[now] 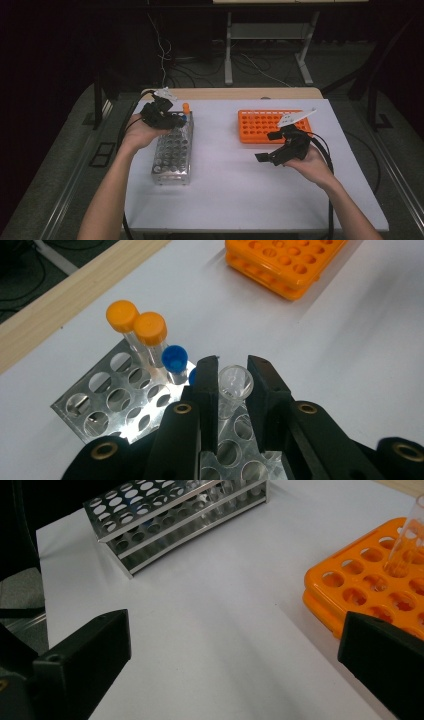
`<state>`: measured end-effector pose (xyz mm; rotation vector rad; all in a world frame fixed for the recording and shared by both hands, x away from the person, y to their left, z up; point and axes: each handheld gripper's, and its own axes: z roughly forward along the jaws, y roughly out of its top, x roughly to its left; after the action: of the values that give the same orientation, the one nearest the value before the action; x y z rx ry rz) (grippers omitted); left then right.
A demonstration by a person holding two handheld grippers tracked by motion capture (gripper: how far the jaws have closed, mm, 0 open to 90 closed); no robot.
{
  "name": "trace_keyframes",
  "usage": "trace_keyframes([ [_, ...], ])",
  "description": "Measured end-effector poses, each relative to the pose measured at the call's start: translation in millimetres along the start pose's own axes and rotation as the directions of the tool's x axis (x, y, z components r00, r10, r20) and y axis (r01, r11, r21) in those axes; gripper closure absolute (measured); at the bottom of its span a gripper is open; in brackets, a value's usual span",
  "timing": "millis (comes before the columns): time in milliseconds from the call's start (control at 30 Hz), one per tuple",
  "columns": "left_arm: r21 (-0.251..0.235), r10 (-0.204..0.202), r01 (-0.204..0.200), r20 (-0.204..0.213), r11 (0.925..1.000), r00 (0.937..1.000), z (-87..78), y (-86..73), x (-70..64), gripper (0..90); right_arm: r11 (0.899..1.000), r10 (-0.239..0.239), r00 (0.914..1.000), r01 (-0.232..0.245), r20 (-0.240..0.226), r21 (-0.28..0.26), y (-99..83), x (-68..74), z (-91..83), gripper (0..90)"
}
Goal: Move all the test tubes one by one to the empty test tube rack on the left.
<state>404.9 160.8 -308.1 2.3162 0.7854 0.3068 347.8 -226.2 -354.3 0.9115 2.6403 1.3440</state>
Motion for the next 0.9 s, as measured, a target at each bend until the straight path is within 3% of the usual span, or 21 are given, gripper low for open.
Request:
trace_keyframes([
  [600, 0.008, -0.063, 0.063, 0.036, 0.9980, 0.9973, 15.0, -15.7, 5.6, 72.8, 0.998, 0.058, 0.9983, -0.058, 0.005, -0.014, 5.6, -27.4, 4.1, 0.2],
  [767, 0.025, -0.073, 0.072, 0.048, 0.9971, 0.9962, 16.2, -15.0, 3.7, 64.7, 0.998, 0.069, 0.9976, -0.069, 0.012, -0.010, 9.7, -34.2, 5.3, 0.2],
  [900, 0.007, -0.094, 0.093, 0.061, 0.9956, 0.9937, 12.1, -13.8, 1.7, 57.5, 0.997, 0.074, 0.9972, -0.073, 0.016, -0.012, 12.7, -39.5, 7.1, 0.1],
])
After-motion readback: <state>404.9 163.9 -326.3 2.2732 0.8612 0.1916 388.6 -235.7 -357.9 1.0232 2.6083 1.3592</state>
